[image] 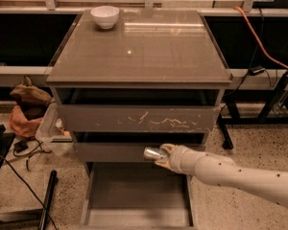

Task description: Pick redbull can from bottom drawer and place on counter

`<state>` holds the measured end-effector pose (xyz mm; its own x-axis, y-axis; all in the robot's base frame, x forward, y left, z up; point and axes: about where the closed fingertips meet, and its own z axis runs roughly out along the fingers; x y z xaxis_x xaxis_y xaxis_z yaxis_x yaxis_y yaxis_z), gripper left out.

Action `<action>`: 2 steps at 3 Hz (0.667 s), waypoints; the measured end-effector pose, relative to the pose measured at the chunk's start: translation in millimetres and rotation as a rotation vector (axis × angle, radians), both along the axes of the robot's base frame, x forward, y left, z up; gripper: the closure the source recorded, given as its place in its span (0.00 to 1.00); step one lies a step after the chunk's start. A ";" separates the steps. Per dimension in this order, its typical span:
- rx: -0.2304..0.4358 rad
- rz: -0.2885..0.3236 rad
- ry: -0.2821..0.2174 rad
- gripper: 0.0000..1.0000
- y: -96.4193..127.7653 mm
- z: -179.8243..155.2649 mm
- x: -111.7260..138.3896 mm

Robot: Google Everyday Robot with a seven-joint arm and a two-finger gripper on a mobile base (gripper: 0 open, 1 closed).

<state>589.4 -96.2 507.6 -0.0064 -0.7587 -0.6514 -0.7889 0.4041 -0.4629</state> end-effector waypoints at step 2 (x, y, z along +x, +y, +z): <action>-0.086 0.059 -0.194 1.00 21.8 140.1 13.4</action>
Offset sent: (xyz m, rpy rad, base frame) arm 0.0082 0.0170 0.0876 -0.0498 -0.1162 0.0456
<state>602.8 -74.4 647.7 0.1585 -0.8067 -0.5693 -0.7028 0.3129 -0.6389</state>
